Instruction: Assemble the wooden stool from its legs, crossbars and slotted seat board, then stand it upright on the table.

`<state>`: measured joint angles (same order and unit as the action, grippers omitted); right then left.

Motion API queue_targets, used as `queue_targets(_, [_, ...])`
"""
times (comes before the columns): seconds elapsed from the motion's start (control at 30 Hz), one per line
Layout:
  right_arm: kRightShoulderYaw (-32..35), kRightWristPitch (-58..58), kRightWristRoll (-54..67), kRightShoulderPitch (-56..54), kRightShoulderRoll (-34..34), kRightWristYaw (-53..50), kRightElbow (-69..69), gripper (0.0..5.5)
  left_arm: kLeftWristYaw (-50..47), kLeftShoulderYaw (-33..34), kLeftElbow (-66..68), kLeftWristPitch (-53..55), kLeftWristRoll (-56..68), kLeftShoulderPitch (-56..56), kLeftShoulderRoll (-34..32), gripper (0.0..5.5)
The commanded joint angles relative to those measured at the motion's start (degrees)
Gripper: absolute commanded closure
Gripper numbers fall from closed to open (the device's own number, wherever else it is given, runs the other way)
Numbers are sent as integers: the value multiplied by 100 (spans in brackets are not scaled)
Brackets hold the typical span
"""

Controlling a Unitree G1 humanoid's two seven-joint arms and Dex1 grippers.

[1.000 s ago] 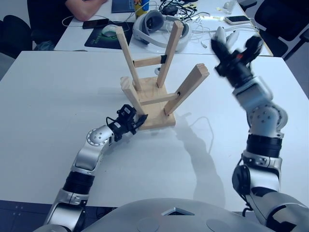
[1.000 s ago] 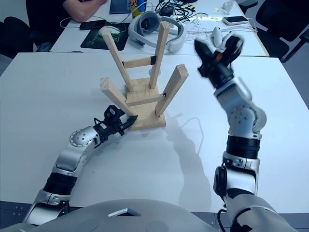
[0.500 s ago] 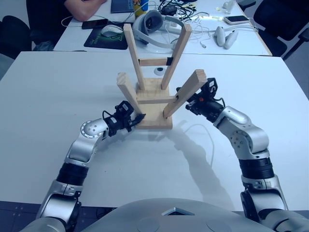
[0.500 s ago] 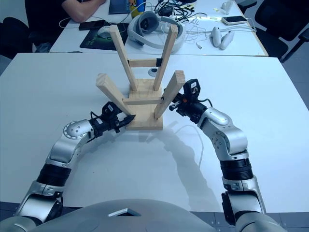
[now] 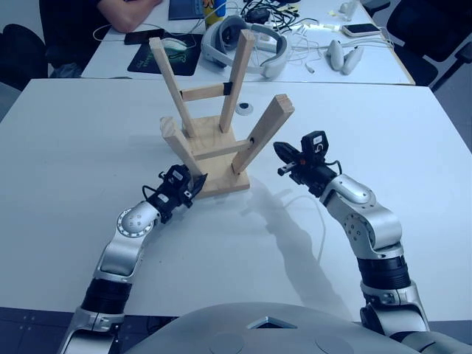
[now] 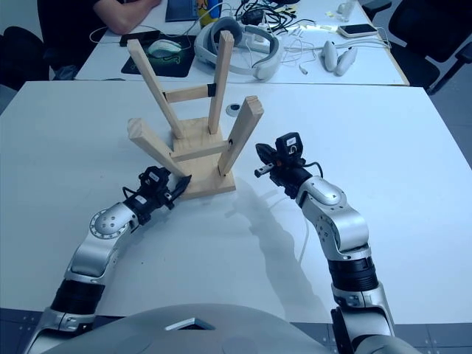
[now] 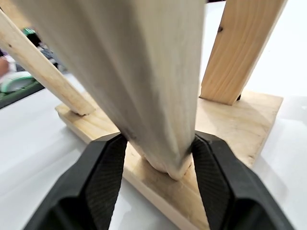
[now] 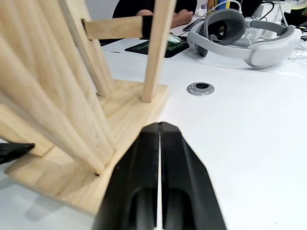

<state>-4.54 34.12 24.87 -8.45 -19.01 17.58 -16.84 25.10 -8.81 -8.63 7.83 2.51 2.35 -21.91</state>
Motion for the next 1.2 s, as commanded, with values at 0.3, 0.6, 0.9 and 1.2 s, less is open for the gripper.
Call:
queue_targets(0.3, [182,147,-15,-37,79,124,45,550,1839,-211,1550,-675,404,-1005,-378,336])
queue_targets(0.6, [211,37,-166,-357,-36,427,465,550,1514,18,1223,-791,509,-749,-157,247])
queue_targets(0.9, [314,-28,-294,391,-40,306,-117,550,592,192,-586,-705,147,790,-81,186])
queue_targets(1.2, [1283,276,276,1804,50,-30,-1818,550,-460,982,-2207,-266,206,2229,316,62])
